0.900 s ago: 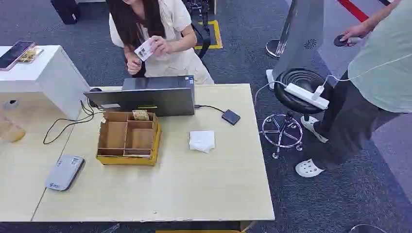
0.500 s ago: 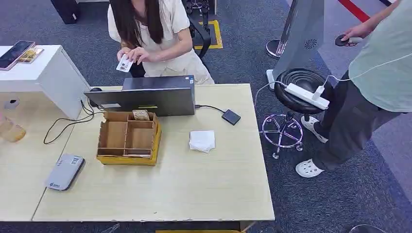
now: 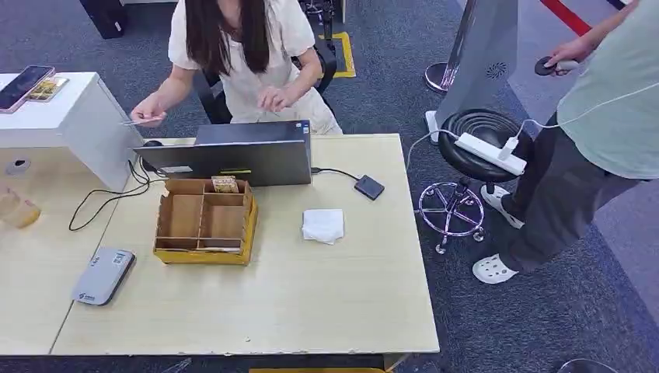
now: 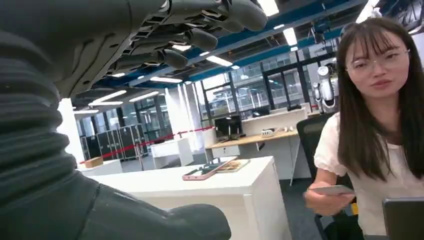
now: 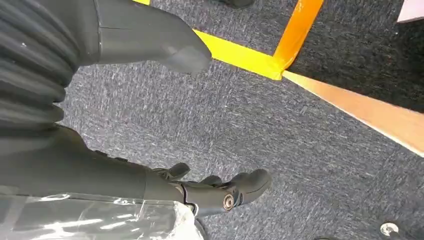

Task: Pass the card to the sensor for recognition and then transmit it.

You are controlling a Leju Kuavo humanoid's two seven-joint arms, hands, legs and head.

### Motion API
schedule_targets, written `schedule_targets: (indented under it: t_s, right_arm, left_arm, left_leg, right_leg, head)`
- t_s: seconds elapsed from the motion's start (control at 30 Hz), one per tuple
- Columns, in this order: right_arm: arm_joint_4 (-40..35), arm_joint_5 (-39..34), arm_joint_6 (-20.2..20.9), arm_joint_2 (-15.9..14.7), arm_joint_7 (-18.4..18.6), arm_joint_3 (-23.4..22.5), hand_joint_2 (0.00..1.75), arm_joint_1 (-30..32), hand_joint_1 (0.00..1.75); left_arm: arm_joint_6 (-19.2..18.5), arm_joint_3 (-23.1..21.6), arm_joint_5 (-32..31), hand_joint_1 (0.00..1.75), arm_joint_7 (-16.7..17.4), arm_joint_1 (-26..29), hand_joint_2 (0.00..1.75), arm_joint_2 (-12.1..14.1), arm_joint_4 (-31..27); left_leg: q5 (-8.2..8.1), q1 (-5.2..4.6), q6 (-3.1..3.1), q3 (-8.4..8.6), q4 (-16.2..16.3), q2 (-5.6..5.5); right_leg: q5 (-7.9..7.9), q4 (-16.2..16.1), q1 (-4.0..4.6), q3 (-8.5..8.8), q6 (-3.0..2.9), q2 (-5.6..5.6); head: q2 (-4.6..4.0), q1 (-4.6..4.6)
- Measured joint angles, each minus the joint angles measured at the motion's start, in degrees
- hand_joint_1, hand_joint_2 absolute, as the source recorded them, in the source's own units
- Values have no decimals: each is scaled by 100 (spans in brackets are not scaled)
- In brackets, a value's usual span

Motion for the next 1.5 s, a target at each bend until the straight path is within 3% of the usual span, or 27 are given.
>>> schedule_targets:
  t_s: [0.67,1.0,1.5]
  right_arm:
    - [4,42,9,57,-2,2,175,0,0]
    - [9,52,9,94,-4,2,175,0,0]
    - [9,83,4,98,7,2,175,2,0]
  left_arm:
    - [-18,-280,31,0,50,-244,175,225,50]
    - [-31,-376,15,0,68,-227,175,219,55]
    - [13,-396,-192,0,70,126,175,2,55]
  left_leg:
    - [0,0,0,0,0,1]
    - [0,0,0,-1,0,0]
    - [0,0,0,-1,0,0]
  right_leg:
    - [1,0,0,0,-1,1]
    - [1,0,0,0,-1,1]
    - [1,0,0,0,-1,0]
  head:
    - [0,4]
    - [0,4]
    - [0,4]
